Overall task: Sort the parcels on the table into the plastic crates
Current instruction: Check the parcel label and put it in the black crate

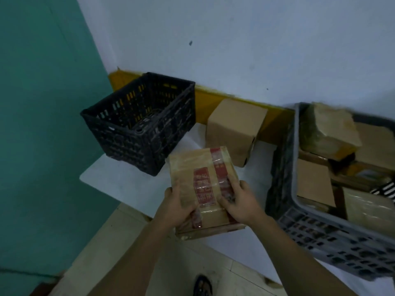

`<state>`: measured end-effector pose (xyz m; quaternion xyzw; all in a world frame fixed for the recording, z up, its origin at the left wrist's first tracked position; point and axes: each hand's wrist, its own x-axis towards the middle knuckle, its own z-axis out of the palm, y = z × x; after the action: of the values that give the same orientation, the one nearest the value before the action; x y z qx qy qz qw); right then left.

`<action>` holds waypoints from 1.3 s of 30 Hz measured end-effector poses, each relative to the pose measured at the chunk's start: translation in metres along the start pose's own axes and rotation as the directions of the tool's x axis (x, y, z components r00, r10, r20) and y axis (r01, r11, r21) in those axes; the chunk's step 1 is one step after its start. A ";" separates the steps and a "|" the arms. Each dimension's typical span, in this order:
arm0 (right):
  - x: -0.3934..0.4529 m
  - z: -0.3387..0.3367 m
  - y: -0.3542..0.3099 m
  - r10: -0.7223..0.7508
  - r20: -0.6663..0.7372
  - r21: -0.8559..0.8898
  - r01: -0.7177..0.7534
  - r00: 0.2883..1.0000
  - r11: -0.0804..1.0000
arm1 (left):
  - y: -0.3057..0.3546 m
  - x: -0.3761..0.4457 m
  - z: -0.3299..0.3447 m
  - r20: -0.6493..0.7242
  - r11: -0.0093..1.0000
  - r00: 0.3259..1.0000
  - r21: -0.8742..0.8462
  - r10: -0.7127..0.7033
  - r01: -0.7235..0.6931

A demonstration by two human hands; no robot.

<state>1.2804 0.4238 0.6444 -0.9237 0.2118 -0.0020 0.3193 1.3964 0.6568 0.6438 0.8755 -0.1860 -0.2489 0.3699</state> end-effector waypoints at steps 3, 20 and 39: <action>0.032 0.005 0.006 0.028 0.049 0.005 -0.028 0.998 1.000 | -0.004 0.027 0.000 0.033 0.998 0.999 0.038 -0.041 0.040; 0.132 0.023 0.041 0.142 0.167 -0.275 -0.092 0.976 0.957 | -0.002 0.147 -0.042 0.152 0.738 0.986 0.657 0.071 -0.155; 0.057 0.089 -0.021 0.518 -0.165 -0.213 -0.543 0.839 0.812 | -0.023 0.215 -0.064 0.358 0.654 0.927 0.675 0.116 -0.342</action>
<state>1.3523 0.4684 0.5788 -0.8592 0.4754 0.0685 0.1764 1.6099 0.5981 0.6016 0.8735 -0.4300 -0.2279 -0.0092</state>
